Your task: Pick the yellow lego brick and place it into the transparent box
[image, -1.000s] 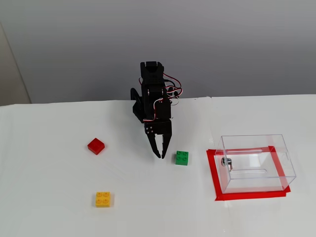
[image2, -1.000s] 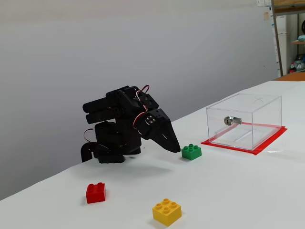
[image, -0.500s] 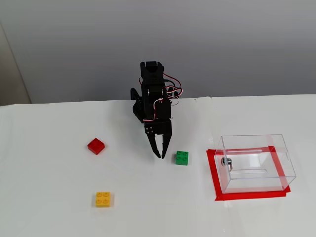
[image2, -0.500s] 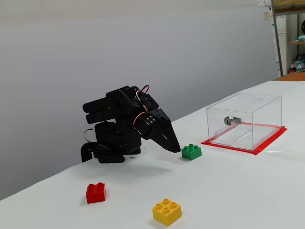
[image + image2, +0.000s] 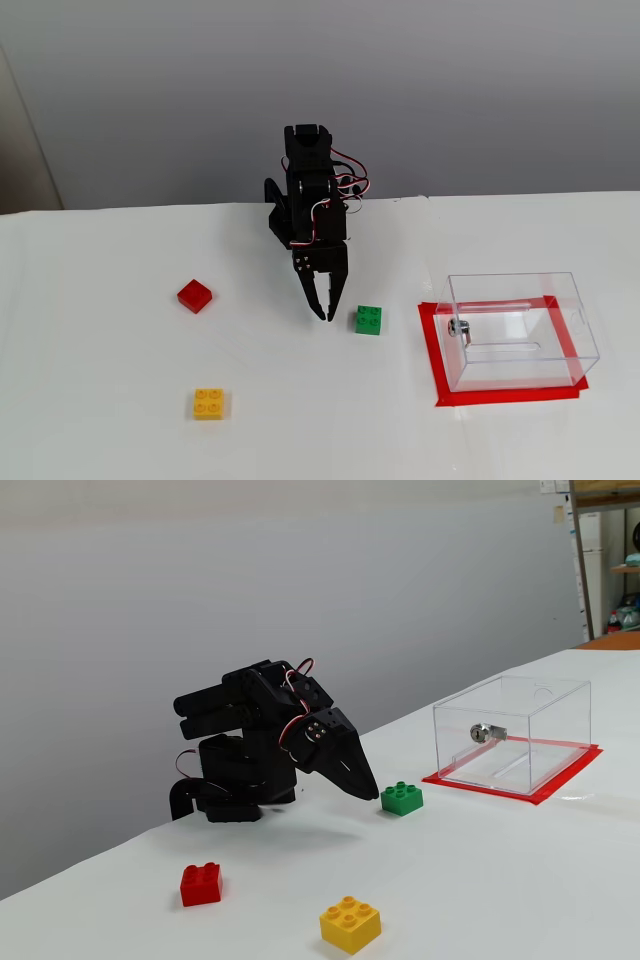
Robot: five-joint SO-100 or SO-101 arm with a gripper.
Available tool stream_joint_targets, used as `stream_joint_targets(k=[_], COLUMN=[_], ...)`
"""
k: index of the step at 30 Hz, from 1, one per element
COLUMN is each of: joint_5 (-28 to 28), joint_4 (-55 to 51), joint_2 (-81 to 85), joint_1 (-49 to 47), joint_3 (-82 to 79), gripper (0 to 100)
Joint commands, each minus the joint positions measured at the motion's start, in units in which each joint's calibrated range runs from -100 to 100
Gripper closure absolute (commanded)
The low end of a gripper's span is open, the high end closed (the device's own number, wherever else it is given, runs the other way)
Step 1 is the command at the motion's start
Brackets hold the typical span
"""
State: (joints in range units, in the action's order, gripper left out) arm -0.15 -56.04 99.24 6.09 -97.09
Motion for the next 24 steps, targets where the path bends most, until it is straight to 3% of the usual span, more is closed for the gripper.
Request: stream_joint_targets(k=[1,24], joint_5=[0.09,-0.27], joint_4=[0.86,0.86], joint_2=[0.51,0.51], joint_1=[0.31,-0.21], joint_3=[-0.47,-0.38], gripper=[99,98])
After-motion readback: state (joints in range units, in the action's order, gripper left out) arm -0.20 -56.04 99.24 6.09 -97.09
